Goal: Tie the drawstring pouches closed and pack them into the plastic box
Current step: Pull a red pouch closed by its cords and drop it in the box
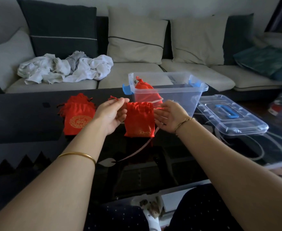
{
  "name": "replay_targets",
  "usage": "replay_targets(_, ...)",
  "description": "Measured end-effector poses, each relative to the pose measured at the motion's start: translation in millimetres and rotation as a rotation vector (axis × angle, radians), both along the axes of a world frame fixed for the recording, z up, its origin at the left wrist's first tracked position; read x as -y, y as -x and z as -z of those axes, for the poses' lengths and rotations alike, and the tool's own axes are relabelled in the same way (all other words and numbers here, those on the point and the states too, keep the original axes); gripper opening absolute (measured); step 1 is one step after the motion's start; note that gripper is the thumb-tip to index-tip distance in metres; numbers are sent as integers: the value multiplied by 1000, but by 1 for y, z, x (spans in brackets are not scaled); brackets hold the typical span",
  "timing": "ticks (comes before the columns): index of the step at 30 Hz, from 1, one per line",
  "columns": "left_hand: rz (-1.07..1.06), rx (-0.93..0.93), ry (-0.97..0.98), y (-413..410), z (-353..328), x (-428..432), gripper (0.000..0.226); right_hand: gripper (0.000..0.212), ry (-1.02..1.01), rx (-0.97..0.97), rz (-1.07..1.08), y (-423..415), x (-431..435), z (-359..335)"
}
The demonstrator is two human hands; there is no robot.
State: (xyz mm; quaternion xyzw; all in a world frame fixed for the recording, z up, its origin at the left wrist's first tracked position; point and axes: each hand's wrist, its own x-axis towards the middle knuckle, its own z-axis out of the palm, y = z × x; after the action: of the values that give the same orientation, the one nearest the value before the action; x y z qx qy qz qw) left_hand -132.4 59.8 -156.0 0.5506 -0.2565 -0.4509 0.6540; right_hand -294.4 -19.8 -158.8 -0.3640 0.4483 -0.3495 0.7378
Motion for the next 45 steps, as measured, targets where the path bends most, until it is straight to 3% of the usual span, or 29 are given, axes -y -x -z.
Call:
replay_targets(4, -41, 11, -15, -3, 0, 0, 18, 14, 226, -149, 62, -2, 2, 1)
replay_targets(7, -105, 36, -23, -6, 1, 0, 12, 19, 517, -413, 50, 0, 4, 7)
replay_targets(11, -240, 260, -56, -12, 3, 3, 9, 19, 826, -690, -11, 7, 11, 9)
replay_targets(17, -324, 461, -64, -13, 1, 2, 9, 14, 742, -385, -190, 24, 10, -1)
replay_targets(22, -359, 640, -83, -14, 2, 1, 14, 10, 996, -663, -320, 33, 13, -2)
replay_targets(28, -372, 911, -118, -23, 7, 1, 32, 7, 1073, -816, -473, 36, 16, -6)
replay_targets(32, -406, 980, -172, -24, 6, -1, 33, 25, 1145, -985, -380, 34, 16, -5)
replay_targets(35, -390, 792, -231, -22, 1, 2, 33, 33, 932, -764, -250, 30, 14, -1)
replay_targets(38, -288, 193, -269, -20, -6, 2, 35, 36, 322, -180, -141, 22, 13, 1)
replay_targets(40, -210, -133, -217, -22, -8, -3, 36, 37, 27, 118, -52, 20, 18, -1)
replay_targets(42, -204, -238, -123, -26, -6, -7, 36, 38, -110, 266, 70, 21, 24, -1)
replay_targets(45, -250, -331, -22, -20, -11, -4, 36, 37, -154, 329, 213, 20, 28, 4)
